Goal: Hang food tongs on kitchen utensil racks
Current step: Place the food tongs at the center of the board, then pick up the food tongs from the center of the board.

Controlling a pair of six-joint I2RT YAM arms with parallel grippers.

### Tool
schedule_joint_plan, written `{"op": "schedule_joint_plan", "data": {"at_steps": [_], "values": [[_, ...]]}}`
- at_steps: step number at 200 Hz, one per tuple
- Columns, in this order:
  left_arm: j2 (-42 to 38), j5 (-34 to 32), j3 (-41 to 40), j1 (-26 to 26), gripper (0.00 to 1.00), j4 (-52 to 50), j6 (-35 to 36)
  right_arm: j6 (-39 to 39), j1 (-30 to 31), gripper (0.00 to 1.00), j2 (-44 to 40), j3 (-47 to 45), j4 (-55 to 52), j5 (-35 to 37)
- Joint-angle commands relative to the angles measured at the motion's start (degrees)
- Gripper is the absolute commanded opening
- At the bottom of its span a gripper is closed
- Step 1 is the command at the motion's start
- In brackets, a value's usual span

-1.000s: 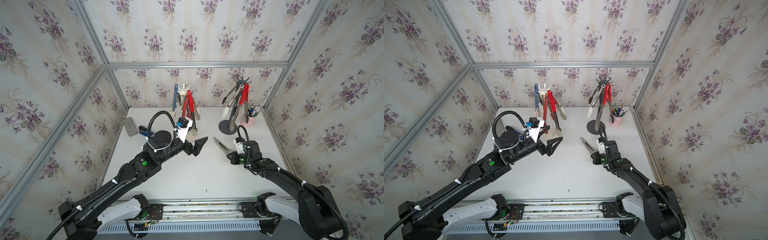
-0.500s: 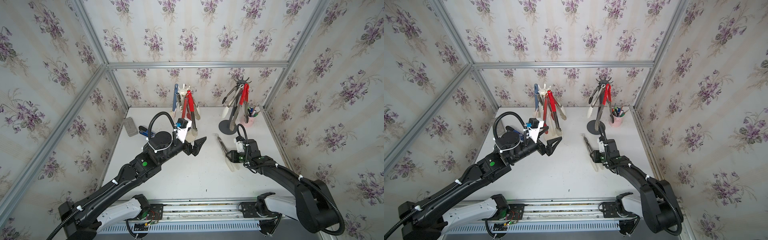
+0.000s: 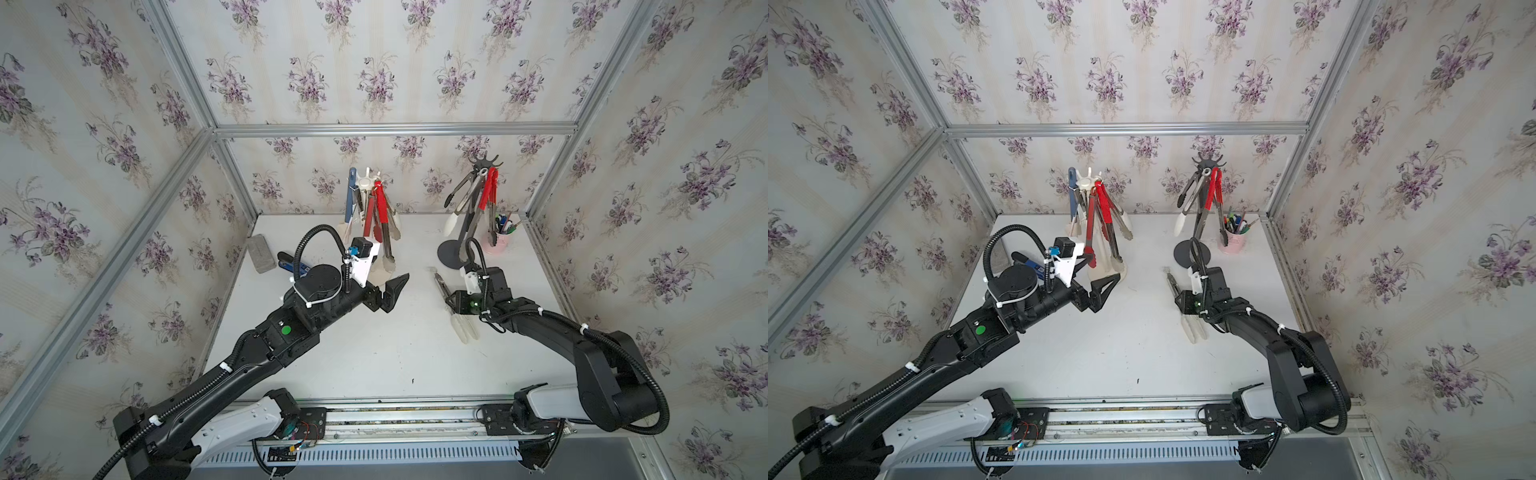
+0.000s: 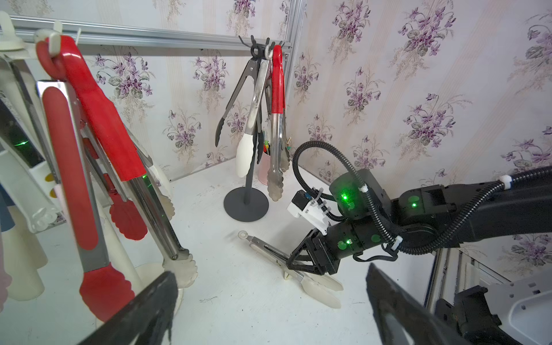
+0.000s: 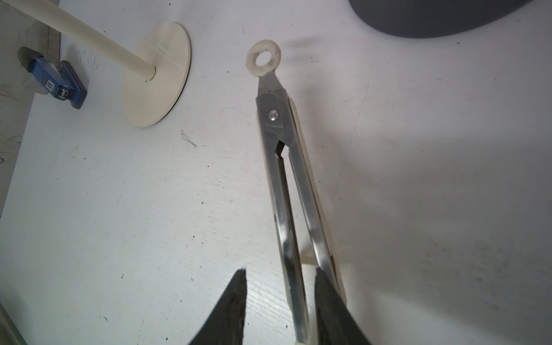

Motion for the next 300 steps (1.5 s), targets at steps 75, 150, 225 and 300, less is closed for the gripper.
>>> {"op": "schedule_joint_plan", "data": {"at_steps": [75, 150, 225, 300], "values": [[-0.69, -2.04, -0.43, 0.03, 0.99, -0.78, -0.74, -1.58, 0.32, 0.36, -5.68, 1.7, -12.09, 8.62], [-0.38, -1.95, -0.56, 0.12, 0.99, -0.98, -0.93, -0.16, -0.55, 0.36, -1.67, 1.48, -15.6, 9.61], [-1.6, -2.55, -0.91, 0.12, 0.99, -2.12, -1.41, -2.87, -0.54, 0.2, 3.68, 1.86, -11.87, 9.64], [-2.27, -3.27, -1.46, 0.16, 0.99, -2.83, -1.75, -9.96, -0.46, 0.0, -7.77, 0.42, -10.43, 8.29]]}}
